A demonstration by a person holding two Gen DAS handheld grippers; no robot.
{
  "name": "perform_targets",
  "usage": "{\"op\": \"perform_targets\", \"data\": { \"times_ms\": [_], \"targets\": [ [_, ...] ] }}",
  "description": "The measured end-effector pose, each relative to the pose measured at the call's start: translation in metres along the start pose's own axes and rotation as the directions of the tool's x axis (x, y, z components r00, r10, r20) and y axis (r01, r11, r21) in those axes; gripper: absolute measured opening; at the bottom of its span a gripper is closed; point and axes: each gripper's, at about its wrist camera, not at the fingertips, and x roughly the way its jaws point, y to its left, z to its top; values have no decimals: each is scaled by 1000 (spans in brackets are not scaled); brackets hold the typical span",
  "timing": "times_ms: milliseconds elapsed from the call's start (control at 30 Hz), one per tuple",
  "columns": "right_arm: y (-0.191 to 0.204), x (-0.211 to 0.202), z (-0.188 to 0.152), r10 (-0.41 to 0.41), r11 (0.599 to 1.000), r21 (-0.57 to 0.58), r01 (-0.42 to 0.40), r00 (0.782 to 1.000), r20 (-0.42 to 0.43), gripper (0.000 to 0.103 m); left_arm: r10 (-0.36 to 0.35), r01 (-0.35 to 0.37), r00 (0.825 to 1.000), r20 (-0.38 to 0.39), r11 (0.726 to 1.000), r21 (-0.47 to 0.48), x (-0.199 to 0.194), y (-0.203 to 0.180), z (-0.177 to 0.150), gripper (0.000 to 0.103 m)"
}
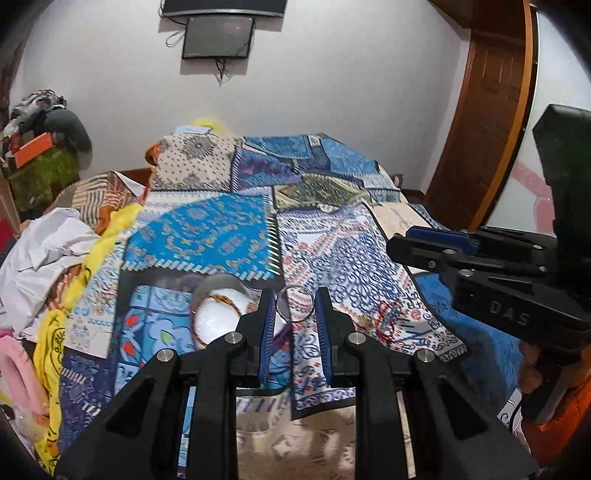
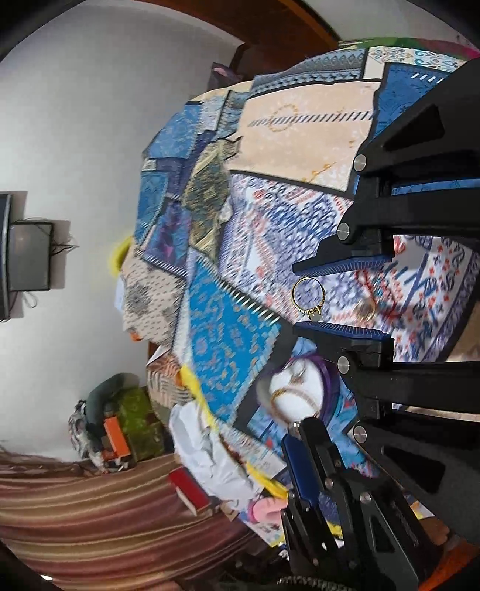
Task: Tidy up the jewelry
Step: 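Carry the rings into the heart tin and open both tools to release them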
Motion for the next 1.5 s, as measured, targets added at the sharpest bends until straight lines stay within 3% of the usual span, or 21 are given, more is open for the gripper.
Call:
{"op": "perform_targets", "data": {
  "times_ms": [367,600,1000,1500],
  "targets": [
    [36,6,16,76,996,-49,-74,996,42,23,61,-60,998,31,998,-34,-8,34,3,21],
    [50,34,12,111,993,-47,-112,994,-15,23,77,-77,997,1,995,-65,4,54,-5,21],
    [52,74,-1,159,987,-1,-161,979,-130,23,41,-48,996,-85,996,-80,43,65,-24,21],
    [49,97,-11,183,983,32,-180,963,-198,23,30,-40,994,-110,996,-86,56,71,-27,21]
  ]
}}
